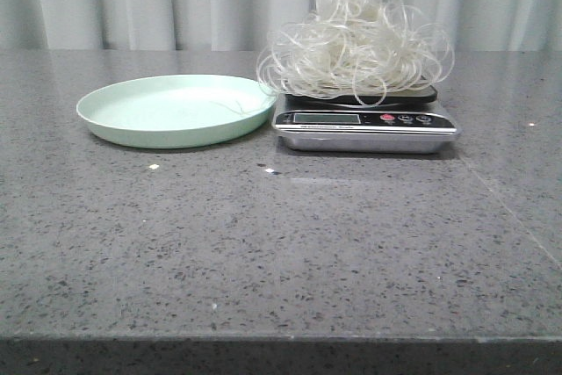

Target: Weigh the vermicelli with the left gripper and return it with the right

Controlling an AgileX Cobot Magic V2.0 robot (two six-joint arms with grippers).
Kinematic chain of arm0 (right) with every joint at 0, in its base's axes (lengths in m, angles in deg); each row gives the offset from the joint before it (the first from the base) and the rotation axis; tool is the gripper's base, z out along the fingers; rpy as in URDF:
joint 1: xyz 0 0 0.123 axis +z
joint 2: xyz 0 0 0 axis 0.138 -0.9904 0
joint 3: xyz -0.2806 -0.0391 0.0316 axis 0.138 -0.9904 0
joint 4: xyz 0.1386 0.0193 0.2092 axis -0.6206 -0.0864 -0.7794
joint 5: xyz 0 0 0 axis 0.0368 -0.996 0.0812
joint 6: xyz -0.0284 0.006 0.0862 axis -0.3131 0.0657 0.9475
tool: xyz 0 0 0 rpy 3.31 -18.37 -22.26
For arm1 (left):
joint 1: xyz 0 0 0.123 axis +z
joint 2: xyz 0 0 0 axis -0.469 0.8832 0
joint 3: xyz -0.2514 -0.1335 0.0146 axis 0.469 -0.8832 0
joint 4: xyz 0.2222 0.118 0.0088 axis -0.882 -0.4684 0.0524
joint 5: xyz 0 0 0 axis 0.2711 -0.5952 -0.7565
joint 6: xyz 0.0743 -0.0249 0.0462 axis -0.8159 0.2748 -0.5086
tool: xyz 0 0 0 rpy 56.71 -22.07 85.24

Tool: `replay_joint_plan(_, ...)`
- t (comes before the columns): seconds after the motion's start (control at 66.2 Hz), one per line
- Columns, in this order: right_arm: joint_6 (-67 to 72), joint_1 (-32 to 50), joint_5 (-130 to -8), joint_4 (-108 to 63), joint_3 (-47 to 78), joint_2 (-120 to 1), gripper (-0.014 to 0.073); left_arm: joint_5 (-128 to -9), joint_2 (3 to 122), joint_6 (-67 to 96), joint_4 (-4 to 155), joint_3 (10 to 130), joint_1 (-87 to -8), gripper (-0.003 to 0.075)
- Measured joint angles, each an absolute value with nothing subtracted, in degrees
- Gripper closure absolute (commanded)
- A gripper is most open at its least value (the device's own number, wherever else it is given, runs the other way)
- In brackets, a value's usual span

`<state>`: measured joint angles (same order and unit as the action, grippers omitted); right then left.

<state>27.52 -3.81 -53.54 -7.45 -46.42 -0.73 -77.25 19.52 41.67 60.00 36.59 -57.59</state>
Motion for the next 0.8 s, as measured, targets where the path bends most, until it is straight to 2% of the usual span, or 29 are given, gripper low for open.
replay_joint_plan(0.076, 27.5, -3.8, -53.5, -7.4, -46.4, -0.7, 0.0428, -77.1, 16.3, 41.7, 60.4, 35.4, -57.6, 0.0197)
replay_joint_plan(0.091, 27.5, -3.8, -53.5, -7.4, -46.4, -0.7, 0.0428, -77.0, 15.2, 41.7, 60.5, 34.9, -57.6, 0.0258)
replay_joint_plan(0.106, 27.5, -3.8, -53.5, -7.4, -46.4, -0.7, 0.0428, -77.0, 15.2, 41.7, 60.5, 35.0, -57.6, 0.0258)
replay_joint_plan(0.121, 27.5, -3.8, -53.5, -7.4, -46.4, -0.7, 0.0428, -77.0, 14.1, 41.7, 60.7, 34.7, -57.6, 0.0317)
replay_joint_plan(0.136, 27.5, -3.8, -53.5, -7.4, -46.4, -0.7, 0.0428, -77.0, 14.1, 41.7, 60.7, 34.7, -57.6, 0.0332)
replay_joint_plan(0.151, 27.5, -3.8, -53.5, -7.4, -46.4, -0.7, 0.0428, -77.1, 13.5, 41.7, 60.7, 34.5, -57.6, 0.0381)
replay_joint_plan(0.166, 27.5, -3.8, -53.5, -7.4, -46.4, -0.7, 0.0428, -77.1, 13.4, 41.7, 60.7, 34.5, -57.6, 0.0381)
replay_joint_plan(0.181, 27.5, -3.8, -53.5, -7.4, -46.4, -0.7, 0.0428, -77.4, 12.8, 41.7, 60.8, 34.4, -57.6, 0.0465)
replay_joint_plan(0.196, 27.5, -3.8, -53.5, -7.4, -46.4, -0.7, 0.0428, -77.4, 12.8, 41.7, 60.8, 34.4, -57.6, 0.0465)
replay_joint_plan(0.211, 27.5, -3.8, -53.5, -7.4, -46.4, -0.7, 0.0428, -77.7, 12.5, 41.7, 60.8, 34.3, -57.6, 0.0532)
replay_joint_plan(0.227, 27.5, -3.8, -53.5, -7.4, -46.4, -0.7, 0.0428, -77.7, 12.5, 41.7, 60.8, 34.3, -57.6, 0.0532)
replay_joint_plan(0.242, 27.5, -3.8, -53.5, -7.4, -46.4, -0.7, 0.0428, -78.2, 12.3, 41.7, 60.8, 34.3, -57.6, 0.0597)
replay_joint_plan(0.287, 27.5, -3.8, -53.5, -7.4, -46.4, -0.7, 0.0428, -78.4, 12.3, 41.7, 60.8, 34.3, -57.6, 0.0601)
replay_joint_plan(0.302, 27.5, -3.8, -53.5, -7.4, -46.4, -0.7, 0.0428, -78.6, 12.3, 41.7, 60.8, 34.2, -57.6, 0.0576)
replay_joint_plan(0.347, 27.5, -3.8, -53.5, -7.4, -46.4, -0.7, 0.0428, -78.8, 12.3, 41.7, 60.8, 34.2, -57.6, 0.0566)
replay_joint_plan(0.559, 27.5, -3.8, -53.0, -7.4, -46.4, -0.7, 0.0428, -78.9, 12.3, 41.7, 60.9, 34.1, -57.6, 0.0575)
replay_joint_plan(0.68, 27.5, -3.8, -46.5, -7.4, -46.4, -0.7, 0.0428, -78.9, 12.3, 41.7, 60.9, 34.1, -57.6, 0.0575)
replay_joint_plan(0.8, 27.5, -3.8, -45.9, -7.4, -42.0, -0.8, 0.0428, -78.9, 12.3, 41.7, 60.9, 34.1, -57.6, 0.0575)
